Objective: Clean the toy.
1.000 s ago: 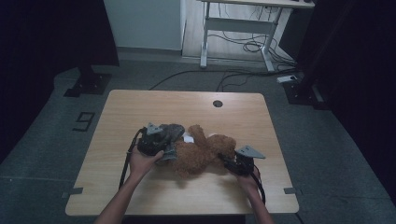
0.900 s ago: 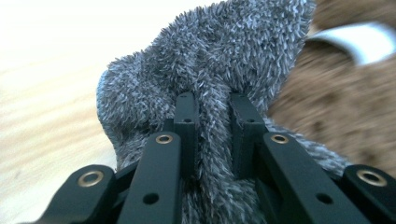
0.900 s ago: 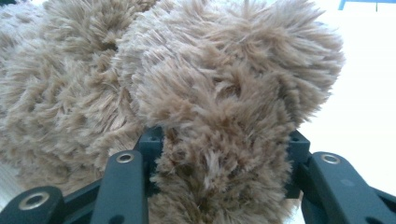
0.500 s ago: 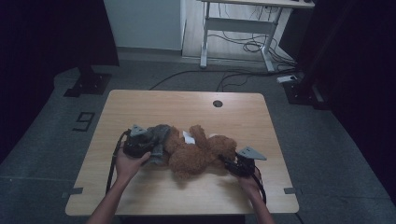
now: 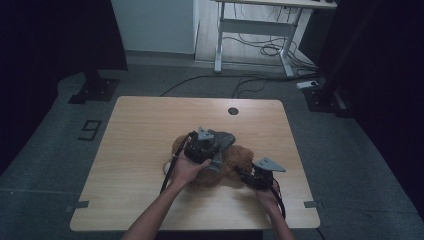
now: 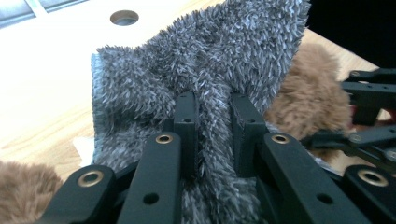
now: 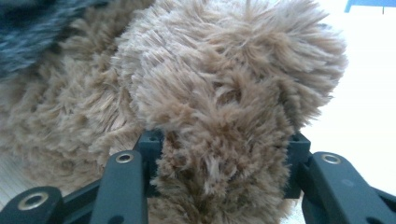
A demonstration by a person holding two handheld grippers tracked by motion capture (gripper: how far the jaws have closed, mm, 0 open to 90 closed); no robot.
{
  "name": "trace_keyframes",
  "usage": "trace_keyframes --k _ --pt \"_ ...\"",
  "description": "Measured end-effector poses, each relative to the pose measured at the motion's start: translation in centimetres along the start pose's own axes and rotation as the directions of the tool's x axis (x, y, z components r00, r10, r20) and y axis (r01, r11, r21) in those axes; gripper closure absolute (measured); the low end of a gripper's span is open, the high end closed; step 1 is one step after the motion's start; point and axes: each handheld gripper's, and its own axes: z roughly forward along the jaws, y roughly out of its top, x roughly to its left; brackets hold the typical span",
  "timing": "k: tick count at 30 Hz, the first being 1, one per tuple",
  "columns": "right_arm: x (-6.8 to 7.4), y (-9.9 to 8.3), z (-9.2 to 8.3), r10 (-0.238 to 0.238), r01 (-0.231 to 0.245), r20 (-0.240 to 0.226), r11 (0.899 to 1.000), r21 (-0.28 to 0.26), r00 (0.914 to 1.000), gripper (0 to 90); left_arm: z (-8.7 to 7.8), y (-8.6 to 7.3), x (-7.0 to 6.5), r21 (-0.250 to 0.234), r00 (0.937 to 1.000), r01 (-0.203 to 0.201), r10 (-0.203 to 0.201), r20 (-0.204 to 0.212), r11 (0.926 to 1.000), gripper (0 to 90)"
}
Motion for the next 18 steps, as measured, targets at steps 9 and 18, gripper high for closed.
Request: trace_keyframes --k 9,18 --pt "0.2 0.1 0.0 0.002 -0.002 0.004 1.0 -0.002 1.0 49.9 -2.8 -2.4 4.3 0.013 0.994 0.058 -0.056 -0.094 0.9983 75.4" --pt "0.2 0.0 0.1 0.002 -0.002 0.004 1.0 -0.006 1.0 49.9 -4.3 -4.8 7.7 0.005 0.982 0.127 -0.125 -0.142 0.9919 75.4"
